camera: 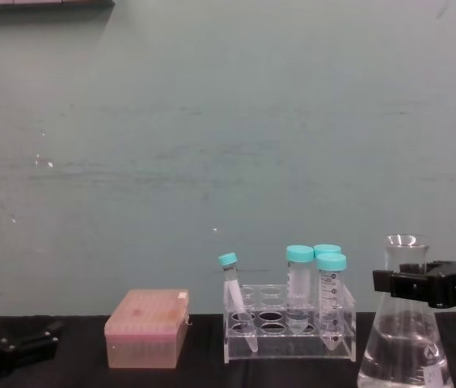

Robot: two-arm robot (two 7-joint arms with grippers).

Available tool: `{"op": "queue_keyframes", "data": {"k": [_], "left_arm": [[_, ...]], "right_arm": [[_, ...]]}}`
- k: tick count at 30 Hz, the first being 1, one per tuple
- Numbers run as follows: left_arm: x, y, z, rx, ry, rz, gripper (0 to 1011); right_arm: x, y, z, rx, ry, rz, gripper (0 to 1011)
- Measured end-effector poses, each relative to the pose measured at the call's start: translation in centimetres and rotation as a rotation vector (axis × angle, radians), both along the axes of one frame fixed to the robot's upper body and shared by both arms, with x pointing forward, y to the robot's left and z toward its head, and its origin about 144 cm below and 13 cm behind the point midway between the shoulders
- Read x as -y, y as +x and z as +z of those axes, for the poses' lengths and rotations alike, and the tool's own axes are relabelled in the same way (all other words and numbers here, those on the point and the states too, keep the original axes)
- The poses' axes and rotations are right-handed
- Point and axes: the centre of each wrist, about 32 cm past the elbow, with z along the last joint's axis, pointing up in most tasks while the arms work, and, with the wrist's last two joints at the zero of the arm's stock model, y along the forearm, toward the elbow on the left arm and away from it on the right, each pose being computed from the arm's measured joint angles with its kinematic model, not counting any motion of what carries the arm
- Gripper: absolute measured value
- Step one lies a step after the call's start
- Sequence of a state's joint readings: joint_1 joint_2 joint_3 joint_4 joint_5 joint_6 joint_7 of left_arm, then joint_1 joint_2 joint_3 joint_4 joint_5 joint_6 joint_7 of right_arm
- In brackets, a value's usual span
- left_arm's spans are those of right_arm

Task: Pick up the beaker with the right gripper, shake it three times, and then put it down.

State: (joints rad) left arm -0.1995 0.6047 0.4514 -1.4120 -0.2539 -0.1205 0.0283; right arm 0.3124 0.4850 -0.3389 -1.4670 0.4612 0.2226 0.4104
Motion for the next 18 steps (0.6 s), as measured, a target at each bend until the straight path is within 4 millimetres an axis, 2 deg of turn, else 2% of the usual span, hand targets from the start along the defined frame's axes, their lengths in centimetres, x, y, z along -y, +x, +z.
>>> {"op": "queue_keyframes", "data": {"k": [18], "left_arm": [[0.0, 0.0, 0.0, 0.0, 0.0, 0.0, 1000]], "right_arm": [[-0.06, -0.29, -0.68, -0.002, 0.007, 0.008, 453]]}}
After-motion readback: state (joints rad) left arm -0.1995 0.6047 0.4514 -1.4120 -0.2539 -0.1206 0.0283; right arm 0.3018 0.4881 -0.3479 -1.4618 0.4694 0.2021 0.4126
